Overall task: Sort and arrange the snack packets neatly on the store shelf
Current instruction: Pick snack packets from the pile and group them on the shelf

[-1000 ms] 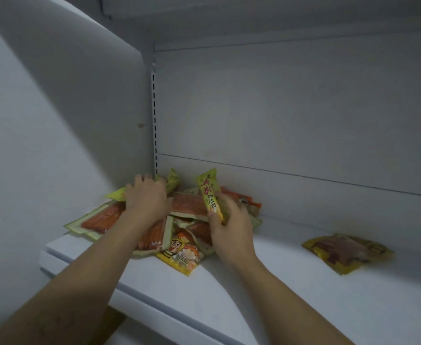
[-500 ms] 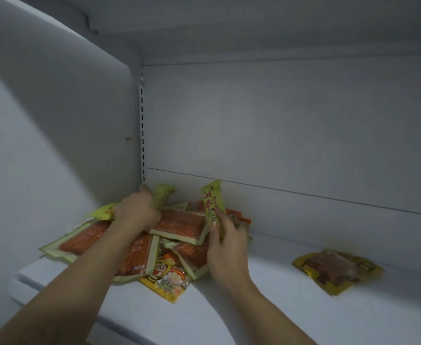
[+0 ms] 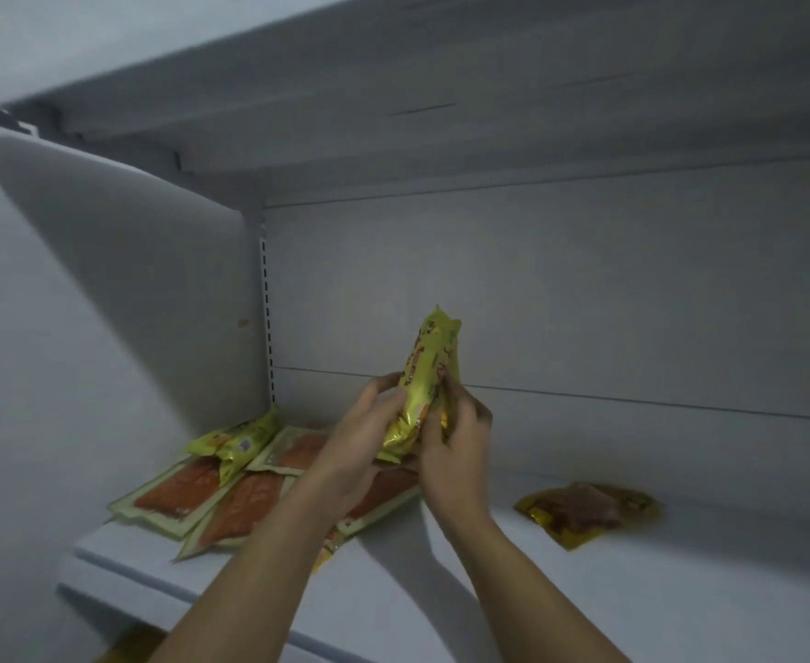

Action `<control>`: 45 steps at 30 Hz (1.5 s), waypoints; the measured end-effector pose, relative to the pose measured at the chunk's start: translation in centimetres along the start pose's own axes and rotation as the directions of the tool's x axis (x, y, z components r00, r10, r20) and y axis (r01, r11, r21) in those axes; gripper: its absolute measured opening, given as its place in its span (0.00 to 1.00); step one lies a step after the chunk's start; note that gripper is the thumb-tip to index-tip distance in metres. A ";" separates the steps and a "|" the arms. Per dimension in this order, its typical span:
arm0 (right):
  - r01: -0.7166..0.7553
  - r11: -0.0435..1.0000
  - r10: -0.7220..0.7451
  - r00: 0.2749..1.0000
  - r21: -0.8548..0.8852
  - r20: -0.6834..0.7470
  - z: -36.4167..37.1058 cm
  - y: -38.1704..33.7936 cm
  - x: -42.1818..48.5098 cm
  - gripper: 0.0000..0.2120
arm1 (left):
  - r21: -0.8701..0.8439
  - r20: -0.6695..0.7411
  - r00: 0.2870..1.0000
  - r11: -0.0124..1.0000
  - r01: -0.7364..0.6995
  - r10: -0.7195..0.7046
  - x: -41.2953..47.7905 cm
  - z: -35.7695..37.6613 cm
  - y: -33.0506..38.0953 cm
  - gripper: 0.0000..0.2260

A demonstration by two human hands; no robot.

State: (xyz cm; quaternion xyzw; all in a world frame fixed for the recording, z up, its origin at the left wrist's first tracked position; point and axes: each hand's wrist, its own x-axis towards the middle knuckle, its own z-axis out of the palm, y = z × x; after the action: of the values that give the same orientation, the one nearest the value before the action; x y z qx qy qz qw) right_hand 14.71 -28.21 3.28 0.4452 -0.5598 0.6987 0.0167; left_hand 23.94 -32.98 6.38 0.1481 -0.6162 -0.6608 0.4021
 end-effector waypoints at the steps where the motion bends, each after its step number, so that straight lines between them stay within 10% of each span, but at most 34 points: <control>1: 0.026 0.999 -0.026 1.000 -0.044 0.002 -1.2 -0.2 -0.1 0.20 | -0.005 0.006 1.000 1.000 0.004 -0.004 -0.1 1.0 -0.3 0.19; 5: 0.046 0.987 -0.043 0.999 -0.151 0.023 -6.1 -0.1 -0.4 0.20 | 0.028 -0.074 0.997 0.999 0.041 -0.039 -0.5 5.1 -2.3 0.34; 10: -0.188 0.980 0.187 0.982 -0.060 -0.032 -15.3 0.3 -0.1 0.14 | 0.093 -0.010 0.989 0.985 0.145 -0.145 0.0 11.4 -4.3 0.15; 19: -0.182 0.936 0.096 0.956 -0.303 -0.276 -33.8 -1.9 -3.2 0.08 | 0.162 0.297 0.915 0.959 0.232 -0.272 -3.8 27.1 -6.8 0.03; 30: -0.353 0.510 0.075 0.927 -0.784 -0.369 -50.3 -5.2 -12.1 0.11 | 0.355 0.512 0.727 0.883 0.307 -0.458 -11.6 42.4 -10.6 0.07; 45: -0.145 0.027 0.224 0.965 -0.989 -0.135 -55.9 -5.6 -15.2 0.11 | 0.562 0.405 0.722 0.776 0.287 -0.561 -14.1 47.5 -12.1 0.10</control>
State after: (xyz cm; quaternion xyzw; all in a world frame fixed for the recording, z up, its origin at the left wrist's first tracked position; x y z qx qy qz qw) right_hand -6.92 25.64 -0.88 0.2555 -0.9375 0.1058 0.2111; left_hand -4.24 9.12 0.24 0.1834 -0.7905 -0.5843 -0.0084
